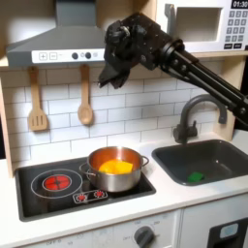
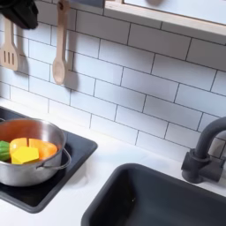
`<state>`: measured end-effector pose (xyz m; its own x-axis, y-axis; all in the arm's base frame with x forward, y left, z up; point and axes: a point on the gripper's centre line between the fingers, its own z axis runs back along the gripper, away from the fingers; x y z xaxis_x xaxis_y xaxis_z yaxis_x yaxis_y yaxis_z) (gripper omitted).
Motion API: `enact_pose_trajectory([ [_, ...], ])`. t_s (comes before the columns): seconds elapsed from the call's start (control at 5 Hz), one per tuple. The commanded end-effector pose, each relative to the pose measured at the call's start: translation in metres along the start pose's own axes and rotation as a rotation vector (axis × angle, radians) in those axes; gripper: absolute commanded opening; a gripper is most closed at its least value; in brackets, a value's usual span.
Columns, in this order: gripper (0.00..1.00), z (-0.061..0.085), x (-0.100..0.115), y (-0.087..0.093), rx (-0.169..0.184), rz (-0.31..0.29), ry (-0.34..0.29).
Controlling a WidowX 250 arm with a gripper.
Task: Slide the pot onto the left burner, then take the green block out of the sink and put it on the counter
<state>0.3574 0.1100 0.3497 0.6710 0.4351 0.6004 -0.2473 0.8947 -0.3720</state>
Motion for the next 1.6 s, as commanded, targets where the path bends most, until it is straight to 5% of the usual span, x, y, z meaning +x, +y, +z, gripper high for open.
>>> enact_pose_trajectory([
  [0.0,0.0,0.004,-0.038,0.004,0.155,-0.137,0.255],
  [0.2,0.0,-0.002,-0.056,0.009,0.226,-0.179,0.335],
  [0.4,0.0,-0.012,-0.073,0.01,0.248,-0.227,0.418],
  [0.8,0.0,-0.011,-0.117,0.009,0.233,-0.279,0.549],
  [1.4,0.0,0.003,-0.168,0.015,0.235,-0.399,0.637],
])
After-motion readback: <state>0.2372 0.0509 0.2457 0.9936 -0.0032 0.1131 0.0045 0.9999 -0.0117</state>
